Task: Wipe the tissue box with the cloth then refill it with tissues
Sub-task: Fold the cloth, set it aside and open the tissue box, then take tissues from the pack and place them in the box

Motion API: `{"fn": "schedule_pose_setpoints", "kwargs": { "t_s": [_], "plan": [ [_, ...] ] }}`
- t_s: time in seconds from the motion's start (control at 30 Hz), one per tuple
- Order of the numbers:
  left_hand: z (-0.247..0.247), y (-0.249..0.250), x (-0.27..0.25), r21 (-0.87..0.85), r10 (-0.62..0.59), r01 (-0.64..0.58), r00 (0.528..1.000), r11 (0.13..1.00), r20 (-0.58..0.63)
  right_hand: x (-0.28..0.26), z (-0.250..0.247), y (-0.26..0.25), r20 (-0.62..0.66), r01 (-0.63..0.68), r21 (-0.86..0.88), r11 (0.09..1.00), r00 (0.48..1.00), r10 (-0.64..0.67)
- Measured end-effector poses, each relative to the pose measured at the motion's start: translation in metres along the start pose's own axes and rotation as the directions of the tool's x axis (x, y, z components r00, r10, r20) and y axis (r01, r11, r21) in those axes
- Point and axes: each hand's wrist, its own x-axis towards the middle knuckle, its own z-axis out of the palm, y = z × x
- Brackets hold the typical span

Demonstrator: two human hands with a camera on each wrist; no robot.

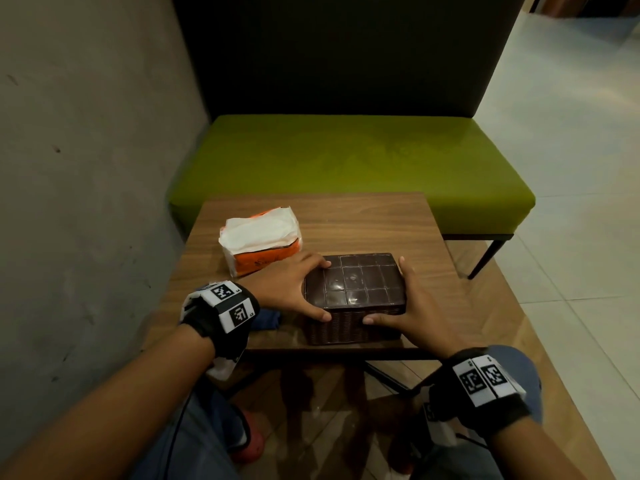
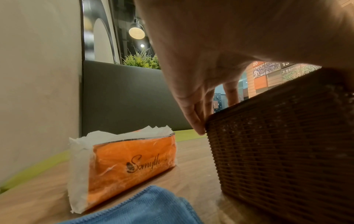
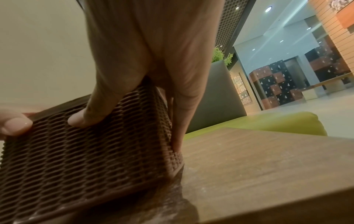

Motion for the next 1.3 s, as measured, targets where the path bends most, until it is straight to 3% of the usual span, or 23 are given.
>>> {"fn": "schedule_pose_setpoints", "kwargs": {
  "t_s": [0.3,0.4,0.47,0.5,0.6,0.67,0.73,0.83,0.9,1.0,1.07,1.17,1.3],
  "plan": [
    [-0.009,0.003,0.002,-0.065,0.041,-0.043,0.998,0.997,-0.043,-0.001,0.009,0.005,-0.070,-0.043,0.016,0.999,0.997,0.044],
    [-0.013,0.004,0.003,0.045,0.052,-0.052,0.999,0.998,-0.015,-0.004,0.009,0.004,-0.090,-0.010,0.045,0.999,0.996,0.014],
    [-0.016,0.002,0.000,0.173,0.105,-0.084,0.987,0.981,-0.118,-0.007,0.004,0.003,-0.085,0.005,0.119,0.993,0.996,0.005],
    [-0.018,0.000,-0.001,0.211,0.161,-0.111,0.958,0.971,-0.236,-0.008,0.000,0.001,-0.084,0.012,0.155,0.988,0.996,0.002],
    [-0.029,-0.004,0.000,0.217,0.254,-0.159,0.804,0.963,-0.538,-0.007,-0.005,-0.001,-0.092,0.008,0.179,0.984,0.996,0.009],
    [-0.040,0.001,0.002,0.107,0.180,-0.145,0.765,0.984,-0.618,0.000,-0.003,-0.002,-0.091,-0.028,0.077,0.997,0.995,0.035],
    [-0.056,0.004,0.007,-0.070,0.014,-0.079,0.753,0.994,-0.658,0.008,0.001,0.000,-0.070,-0.047,-0.021,0.999,0.997,0.045],
    [-0.074,-0.012,0.034,-0.407,-0.227,-0.034,0.786,0.913,-0.575,0.009,0.002,0.002,-0.040,-0.075,-0.108,0.991,0.997,0.072],
    [-0.077,-0.034,0.063,-0.537,-0.271,-0.026,0.842,0.843,-0.466,0.008,0.001,0.006,-0.038,-0.079,-0.159,0.984,0.997,0.074],
    [-0.066,-0.054,0.107,-0.511,-0.263,0.098,0.928,0.854,-0.262,0.007,0.003,0.012,-0.049,-0.069,-0.160,0.985,0.997,0.062],
    [-0.052,-0.058,0.133,-0.464,-0.263,0.168,0.953,0.870,-0.147,0.006,0.004,0.015,-0.050,-0.055,-0.152,0.987,0.998,0.048],
    [-0.033,-0.062,0.162,-0.382,-0.296,0.251,0.953,0.889,-0.063,0.005,0.006,0.018,-0.045,-0.049,-0.140,0.989,0.998,0.043],
    [-0.024,-0.067,0.184,-0.290,-0.356,0.316,0.929,0.903,-0.097,0.003,0.006,0.018,-0.040,-0.052,-0.088,0.995,0.998,0.049]
  ]
}}
